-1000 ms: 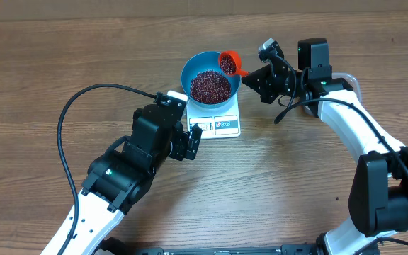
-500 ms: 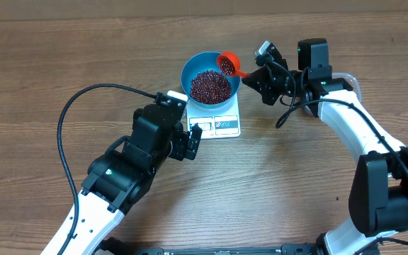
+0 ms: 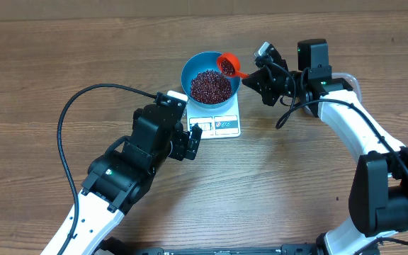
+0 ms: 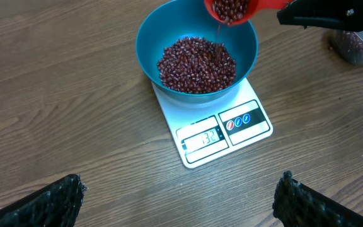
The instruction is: Scoop item into bowl and weigh 150g on scale
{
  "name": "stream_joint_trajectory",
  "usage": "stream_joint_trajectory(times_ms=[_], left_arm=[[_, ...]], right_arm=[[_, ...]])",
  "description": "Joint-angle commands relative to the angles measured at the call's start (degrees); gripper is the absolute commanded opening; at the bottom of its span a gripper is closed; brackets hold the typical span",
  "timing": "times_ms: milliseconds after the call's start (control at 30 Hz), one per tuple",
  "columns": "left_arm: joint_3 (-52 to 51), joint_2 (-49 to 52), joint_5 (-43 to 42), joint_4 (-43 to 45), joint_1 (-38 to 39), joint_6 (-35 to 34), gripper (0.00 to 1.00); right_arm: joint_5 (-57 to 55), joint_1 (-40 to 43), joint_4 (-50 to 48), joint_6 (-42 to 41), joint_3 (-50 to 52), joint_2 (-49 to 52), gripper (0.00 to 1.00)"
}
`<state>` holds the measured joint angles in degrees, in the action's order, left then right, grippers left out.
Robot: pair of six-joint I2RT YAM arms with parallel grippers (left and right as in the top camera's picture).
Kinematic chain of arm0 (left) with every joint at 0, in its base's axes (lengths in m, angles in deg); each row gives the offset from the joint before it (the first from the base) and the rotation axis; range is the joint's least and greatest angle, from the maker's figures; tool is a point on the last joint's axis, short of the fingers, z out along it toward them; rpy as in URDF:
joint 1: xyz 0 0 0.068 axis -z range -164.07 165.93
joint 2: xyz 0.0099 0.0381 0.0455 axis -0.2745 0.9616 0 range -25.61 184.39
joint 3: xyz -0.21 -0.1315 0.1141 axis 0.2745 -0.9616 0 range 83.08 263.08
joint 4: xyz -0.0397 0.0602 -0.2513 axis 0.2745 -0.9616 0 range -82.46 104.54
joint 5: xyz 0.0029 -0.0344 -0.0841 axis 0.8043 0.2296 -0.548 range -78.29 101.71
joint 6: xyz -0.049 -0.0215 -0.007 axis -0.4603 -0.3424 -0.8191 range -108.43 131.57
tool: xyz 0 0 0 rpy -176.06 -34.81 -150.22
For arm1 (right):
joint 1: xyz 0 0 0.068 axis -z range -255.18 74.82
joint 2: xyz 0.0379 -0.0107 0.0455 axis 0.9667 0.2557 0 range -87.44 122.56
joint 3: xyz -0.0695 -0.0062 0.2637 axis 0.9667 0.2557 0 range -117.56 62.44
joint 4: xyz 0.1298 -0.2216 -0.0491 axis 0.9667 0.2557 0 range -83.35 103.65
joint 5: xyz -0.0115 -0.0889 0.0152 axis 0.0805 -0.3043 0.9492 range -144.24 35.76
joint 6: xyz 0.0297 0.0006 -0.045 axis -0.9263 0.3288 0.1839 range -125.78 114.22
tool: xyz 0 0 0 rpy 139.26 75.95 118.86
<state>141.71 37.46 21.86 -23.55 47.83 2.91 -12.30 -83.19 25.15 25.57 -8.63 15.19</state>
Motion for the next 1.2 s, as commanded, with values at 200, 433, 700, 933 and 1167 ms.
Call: stream_joint_trajectory(times_ms=[200, 433, 700, 933, 1167], left_arm=[[-0.1, 0.3, 0.8, 0.1, 0.3, -0.2, 1.0], [-0.1, 0.3, 0.8, 0.1, 0.3, -0.2, 1.0], [-0.1, 0.3, 0.8, 0.1, 0.3, -0.2, 0.99], [-0.1, 0.3, 0.8, 0.2, 0.3, -0.2, 0.99], [-0.1, 0.3, 0.8, 0.1, 0.3, -0.2, 0.99]], right_arm=[[0.1, -0.3, 0.2, 0.5, 0.2, 0.2, 0.04], [0.1, -0.3, 0.2, 0.5, 0.2, 0.2, 0.04], [0.9, -0.3, 0.0, 4.0, 0.2, 0.2, 0.04], [1.4, -0.3, 0.0, 11.2, 0.2, 0.2, 0.04], [1.7, -0.3, 1.0, 15.5, 0.2, 0.2, 0.04]])
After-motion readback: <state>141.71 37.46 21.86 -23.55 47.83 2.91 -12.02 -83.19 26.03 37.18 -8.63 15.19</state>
